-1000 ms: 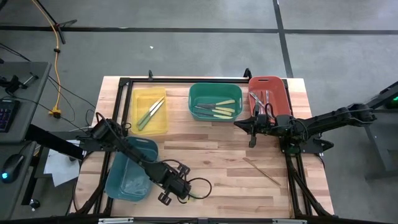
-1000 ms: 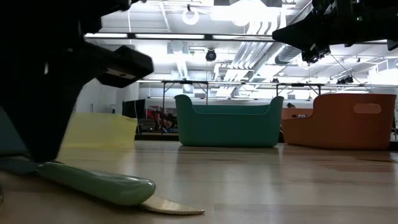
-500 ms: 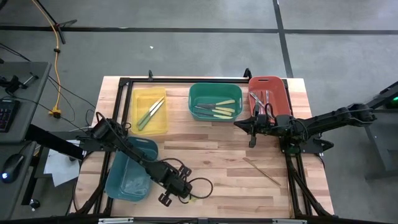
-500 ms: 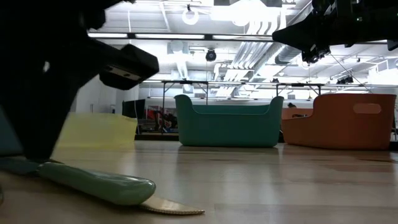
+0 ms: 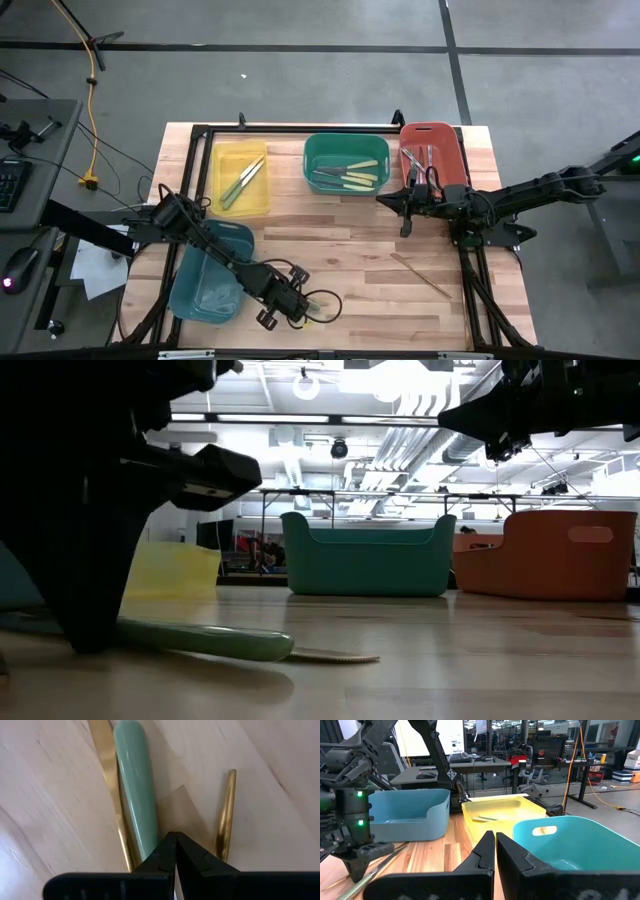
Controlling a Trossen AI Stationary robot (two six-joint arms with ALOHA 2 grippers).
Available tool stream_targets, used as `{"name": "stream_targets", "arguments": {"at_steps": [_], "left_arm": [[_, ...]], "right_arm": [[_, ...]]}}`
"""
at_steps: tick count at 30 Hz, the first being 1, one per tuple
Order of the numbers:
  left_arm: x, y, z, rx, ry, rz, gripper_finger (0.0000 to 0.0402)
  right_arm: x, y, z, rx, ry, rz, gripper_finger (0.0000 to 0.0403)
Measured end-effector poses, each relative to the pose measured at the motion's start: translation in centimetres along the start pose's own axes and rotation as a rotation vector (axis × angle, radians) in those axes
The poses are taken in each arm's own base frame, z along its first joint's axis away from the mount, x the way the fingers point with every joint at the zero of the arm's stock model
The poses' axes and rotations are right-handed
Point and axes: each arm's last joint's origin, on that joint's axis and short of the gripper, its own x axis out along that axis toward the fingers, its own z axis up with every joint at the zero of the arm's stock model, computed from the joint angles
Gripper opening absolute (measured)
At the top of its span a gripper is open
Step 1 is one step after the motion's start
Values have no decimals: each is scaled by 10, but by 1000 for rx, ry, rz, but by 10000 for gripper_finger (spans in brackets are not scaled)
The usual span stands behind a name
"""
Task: Sort silverware by color (type)
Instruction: Put the green knife into the yellow bin
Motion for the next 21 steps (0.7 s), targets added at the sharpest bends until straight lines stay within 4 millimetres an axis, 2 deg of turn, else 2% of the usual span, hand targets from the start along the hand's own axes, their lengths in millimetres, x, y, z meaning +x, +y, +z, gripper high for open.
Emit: {"name": "stream_targets", "arguments": {"at_steps": [3, 8, 21], "left_arm": [[1, 5, 1, 21, -17, 31, 0], [3, 24, 1, 6, -16, 125, 0], [4, 76, -7, -30, 9, 212, 0]], "right_arm": [[0, 0, 0, 0, 0, 0, 0], [0, 0, 0, 0, -1, 0, 0], [0, 0, 0, 0, 1, 0, 0]]}}
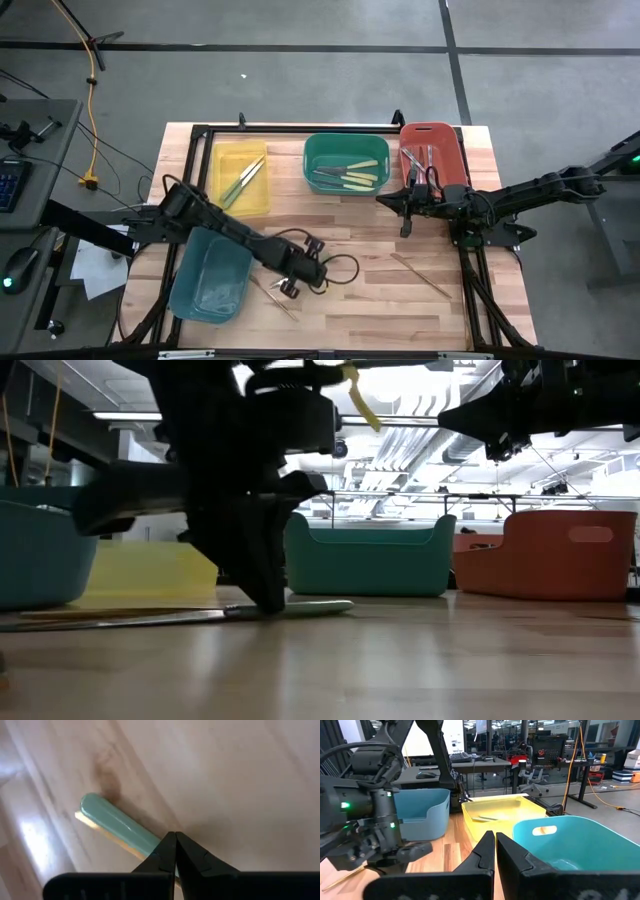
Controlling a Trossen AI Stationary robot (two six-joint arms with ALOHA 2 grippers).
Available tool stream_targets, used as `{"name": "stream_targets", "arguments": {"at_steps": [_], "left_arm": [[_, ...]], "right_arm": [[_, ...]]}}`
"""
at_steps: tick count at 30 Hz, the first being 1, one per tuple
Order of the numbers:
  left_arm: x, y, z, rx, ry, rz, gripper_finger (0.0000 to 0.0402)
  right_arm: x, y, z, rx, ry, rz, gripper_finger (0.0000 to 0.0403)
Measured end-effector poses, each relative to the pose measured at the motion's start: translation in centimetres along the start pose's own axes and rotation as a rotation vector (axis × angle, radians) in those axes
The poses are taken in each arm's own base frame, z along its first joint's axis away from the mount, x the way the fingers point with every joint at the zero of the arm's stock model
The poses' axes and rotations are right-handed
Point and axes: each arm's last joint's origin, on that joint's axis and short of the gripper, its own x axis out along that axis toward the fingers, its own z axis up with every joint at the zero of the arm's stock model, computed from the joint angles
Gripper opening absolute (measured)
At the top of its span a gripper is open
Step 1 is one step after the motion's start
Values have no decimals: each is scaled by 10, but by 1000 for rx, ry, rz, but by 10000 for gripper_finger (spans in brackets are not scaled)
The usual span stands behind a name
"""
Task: Sort silverware by color (type)
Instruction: Put the green knife into the yellow bin
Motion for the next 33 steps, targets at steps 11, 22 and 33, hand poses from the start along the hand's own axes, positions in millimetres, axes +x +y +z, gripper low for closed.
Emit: {"name": "stream_targets", "arguments": {"at_steps": [11, 22, 33], "left_arm": [[-51, 10, 8, -184, -130, 9, 0], [-23, 27, 2, -411, -75, 14, 43], [-9, 49, -8, -674, -35, -28, 185]], "right_arm": [[0, 0, -1, -4, 6, 0, 0], [0, 0, 0, 3, 2, -1, 0], [0, 0, -1, -3, 6, -1, 0]]}}
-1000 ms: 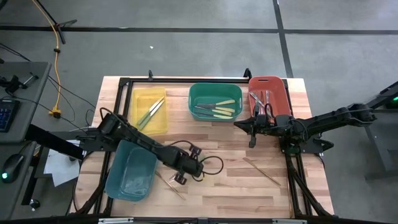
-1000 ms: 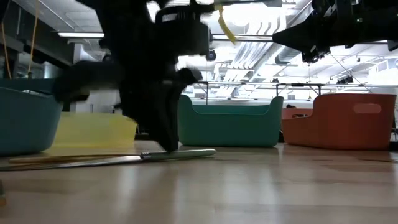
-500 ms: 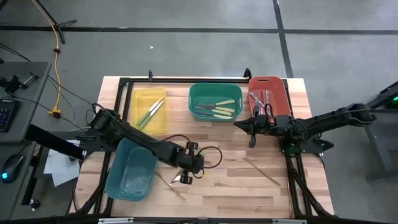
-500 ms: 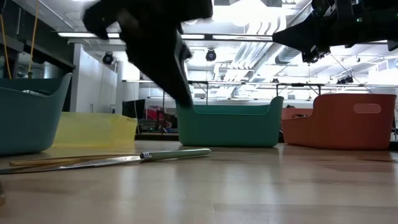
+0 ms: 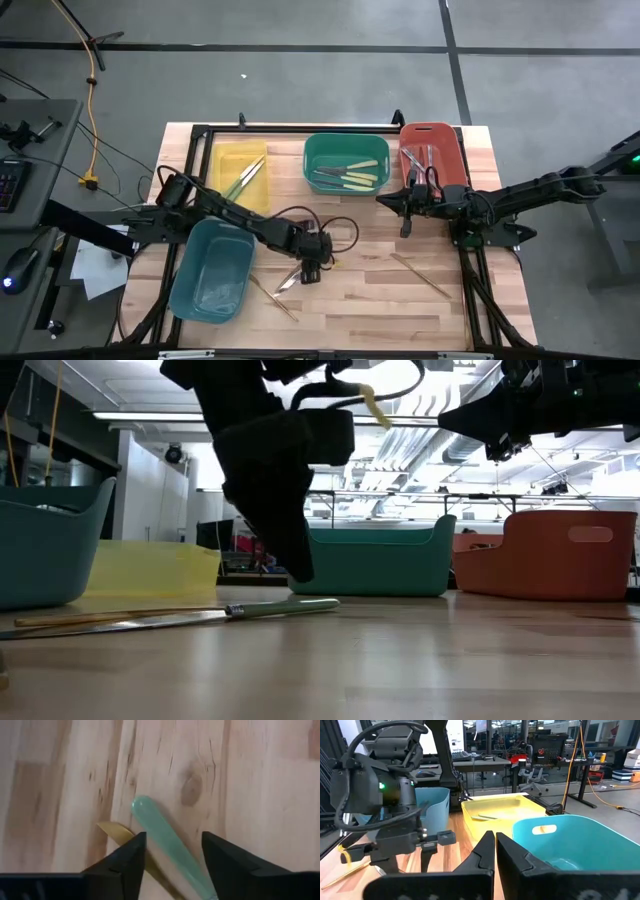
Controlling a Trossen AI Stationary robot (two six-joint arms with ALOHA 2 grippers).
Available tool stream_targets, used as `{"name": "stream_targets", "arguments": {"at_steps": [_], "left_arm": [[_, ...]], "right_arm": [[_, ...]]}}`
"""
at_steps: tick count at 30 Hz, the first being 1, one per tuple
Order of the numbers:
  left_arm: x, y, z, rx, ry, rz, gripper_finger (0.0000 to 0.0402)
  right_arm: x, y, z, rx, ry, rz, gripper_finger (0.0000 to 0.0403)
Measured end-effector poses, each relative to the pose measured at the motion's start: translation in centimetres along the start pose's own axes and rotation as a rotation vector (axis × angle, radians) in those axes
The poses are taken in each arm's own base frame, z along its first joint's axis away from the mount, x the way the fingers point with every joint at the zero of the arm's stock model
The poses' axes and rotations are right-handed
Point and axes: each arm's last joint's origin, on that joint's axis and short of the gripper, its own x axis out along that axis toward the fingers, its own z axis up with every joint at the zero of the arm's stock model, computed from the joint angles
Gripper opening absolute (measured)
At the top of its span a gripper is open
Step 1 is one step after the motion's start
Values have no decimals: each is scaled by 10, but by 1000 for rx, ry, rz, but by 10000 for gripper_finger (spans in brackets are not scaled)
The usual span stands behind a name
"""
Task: Sort silverware by color (type)
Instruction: Put the green knife into the yellow bin
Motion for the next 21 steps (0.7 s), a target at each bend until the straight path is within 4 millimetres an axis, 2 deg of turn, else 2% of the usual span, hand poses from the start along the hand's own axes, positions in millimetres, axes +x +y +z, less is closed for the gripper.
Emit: {"name": "stream_targets", "arguments": {"at_steps": [3, 7, 14, 21], "left_arm": [[4, 2, 0, -96, 22, -24, 198], [12, 1, -2, -163, 40, -46, 198], [24, -3, -6, -188, 61, -25, 177], [24, -4, -7, -171, 65, -25, 154]], "right_arm": [[0, 0, 0, 1, 0, 0, 0], [0, 0, 0, 1, 0, 0, 0], [0, 0, 0, 2, -3, 0, 0], [0, 0, 0, 1, -1, -1, 0]]}}
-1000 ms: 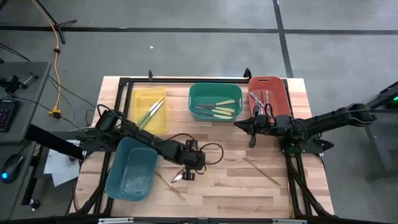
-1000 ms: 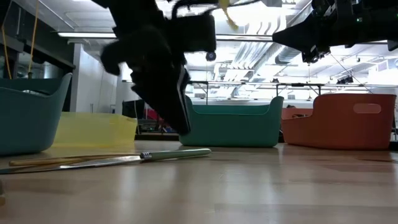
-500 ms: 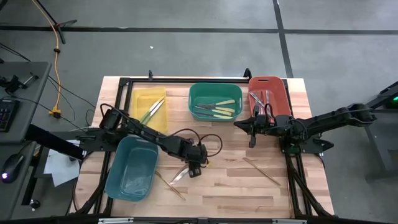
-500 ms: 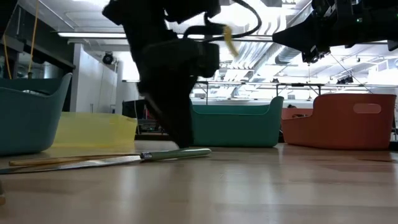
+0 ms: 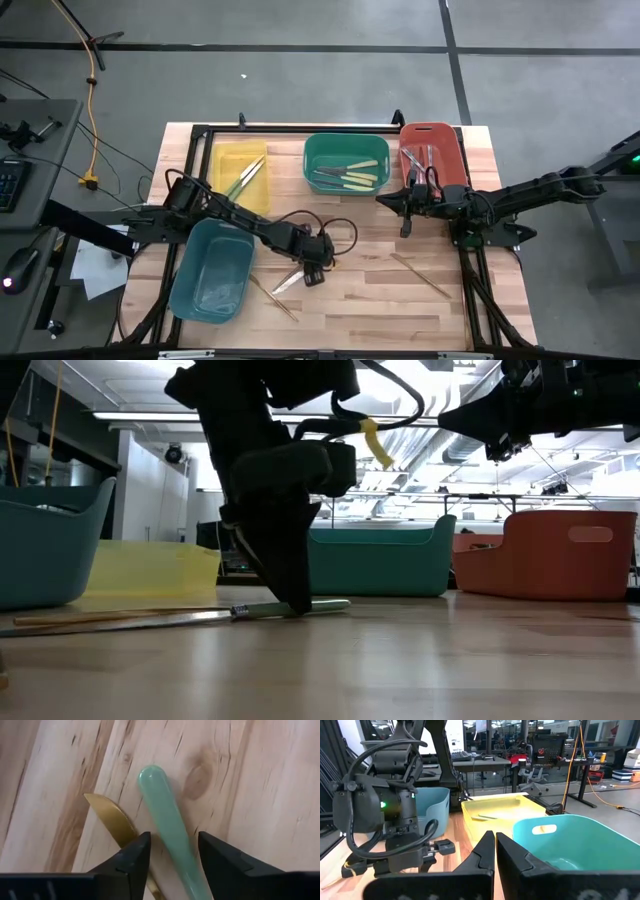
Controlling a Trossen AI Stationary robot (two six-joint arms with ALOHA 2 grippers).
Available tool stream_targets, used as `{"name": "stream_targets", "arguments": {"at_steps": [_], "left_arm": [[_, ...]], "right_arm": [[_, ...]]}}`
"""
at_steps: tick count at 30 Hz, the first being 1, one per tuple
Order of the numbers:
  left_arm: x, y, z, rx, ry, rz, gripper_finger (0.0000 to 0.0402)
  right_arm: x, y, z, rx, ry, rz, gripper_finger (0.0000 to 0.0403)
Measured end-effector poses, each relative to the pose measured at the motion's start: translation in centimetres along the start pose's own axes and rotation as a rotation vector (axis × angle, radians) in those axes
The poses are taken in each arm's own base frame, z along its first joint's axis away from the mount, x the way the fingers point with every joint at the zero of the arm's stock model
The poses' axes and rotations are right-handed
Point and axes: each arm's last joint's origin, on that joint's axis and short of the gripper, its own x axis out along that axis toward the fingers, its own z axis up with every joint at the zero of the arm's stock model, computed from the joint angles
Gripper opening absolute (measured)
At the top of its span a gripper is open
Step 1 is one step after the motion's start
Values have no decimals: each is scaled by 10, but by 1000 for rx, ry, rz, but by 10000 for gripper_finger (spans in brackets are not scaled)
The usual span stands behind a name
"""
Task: Sort silverware by color (type)
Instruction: Put the green knife into the yellow bin
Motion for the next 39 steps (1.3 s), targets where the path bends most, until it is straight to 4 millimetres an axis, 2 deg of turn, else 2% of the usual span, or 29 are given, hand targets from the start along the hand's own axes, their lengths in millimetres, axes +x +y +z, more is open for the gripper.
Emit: {"name": "stream_targets", "arguments": {"at_steps": [3, 8, 10, 17, 23, 32, 36, 39], "left_arm": [[0, -1, -2, 44, -6, 39, 127], [0, -3, -5, 98, -5, 73, 30], [0, -4, -4, 102, -18, 68, 15], [-2, -6, -1, 136, -57, 48, 5], [-14, -10, 0, 167, -49, 7, 3], [-53, -17, 13, 228, -177, -18, 1], [-77, -18, 19, 271, -295, 14, 1], [-93, -18, 23, 308, -445, 20, 0]], "right_arm": [[0, 0, 0, 0, 0, 0, 0], [0, 0, 0, 0, 0, 0, 0], [0, 0, 0, 0, 0, 0, 0], [0, 0, 0, 0, 0, 0, 0], [0, 0, 0, -1, 1, 0, 0], [0, 0, -1, -2, 8, 0, 0], [0, 0, -1, -3, 9, 0, 0], [0, 0, -1, -3, 10, 0, 0]]}}
